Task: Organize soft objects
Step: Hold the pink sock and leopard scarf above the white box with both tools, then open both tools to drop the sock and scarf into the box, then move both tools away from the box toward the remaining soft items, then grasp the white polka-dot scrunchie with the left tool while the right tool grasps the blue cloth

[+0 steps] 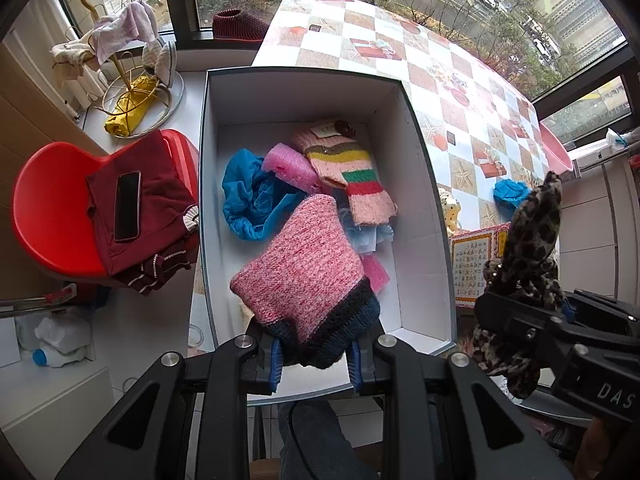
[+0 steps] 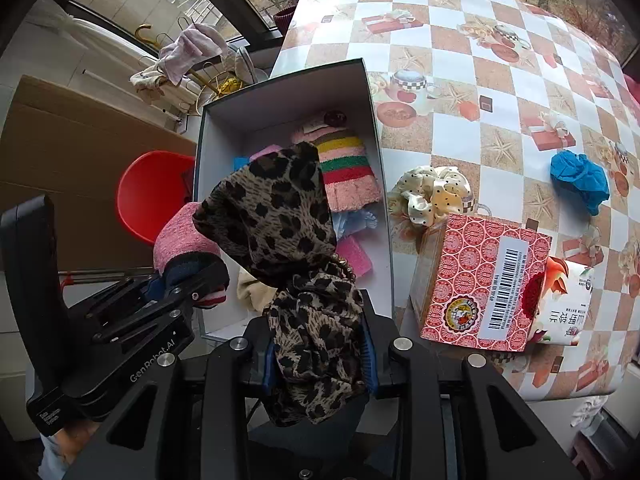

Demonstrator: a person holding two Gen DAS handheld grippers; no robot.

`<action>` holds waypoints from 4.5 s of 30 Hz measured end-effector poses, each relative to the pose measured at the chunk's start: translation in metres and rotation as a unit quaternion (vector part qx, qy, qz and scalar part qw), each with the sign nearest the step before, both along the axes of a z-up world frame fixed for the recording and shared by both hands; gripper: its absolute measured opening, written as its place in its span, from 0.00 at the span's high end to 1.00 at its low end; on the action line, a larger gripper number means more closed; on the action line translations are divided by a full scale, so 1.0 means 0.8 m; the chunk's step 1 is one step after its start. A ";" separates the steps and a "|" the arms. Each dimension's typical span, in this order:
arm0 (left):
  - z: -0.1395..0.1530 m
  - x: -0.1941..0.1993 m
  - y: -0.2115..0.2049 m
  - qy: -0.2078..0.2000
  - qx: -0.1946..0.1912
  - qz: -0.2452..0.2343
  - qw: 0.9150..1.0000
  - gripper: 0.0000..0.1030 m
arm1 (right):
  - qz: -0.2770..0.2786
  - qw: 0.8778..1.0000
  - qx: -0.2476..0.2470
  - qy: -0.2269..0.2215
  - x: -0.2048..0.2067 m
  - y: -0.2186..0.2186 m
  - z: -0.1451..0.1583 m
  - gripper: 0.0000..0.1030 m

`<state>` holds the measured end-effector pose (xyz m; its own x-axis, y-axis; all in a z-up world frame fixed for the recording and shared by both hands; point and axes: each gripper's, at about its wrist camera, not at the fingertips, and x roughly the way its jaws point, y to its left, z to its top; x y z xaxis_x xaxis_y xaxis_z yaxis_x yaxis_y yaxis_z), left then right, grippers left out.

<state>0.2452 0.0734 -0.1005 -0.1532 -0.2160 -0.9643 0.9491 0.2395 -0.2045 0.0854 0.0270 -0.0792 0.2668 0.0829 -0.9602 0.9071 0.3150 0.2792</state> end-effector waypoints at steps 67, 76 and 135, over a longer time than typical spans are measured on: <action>0.002 0.001 -0.021 -0.003 0.029 0.006 1.000 0.00 | -0.024 0.999 -0.036 -0.013 -0.004 -0.034 0.038 0.13; 0.029 -0.051 -0.073 0.007 0.020 -0.051 0.998 0.00 | -0.141 0.988 -0.056 0.005 -0.125 -0.075 0.062 0.13; -0.236 -0.253 -0.264 -0.077 0.380 -0.171 0.906 0.76 | -0.201 0.979 0.021 0.008 -0.371 -0.244 -0.162 0.69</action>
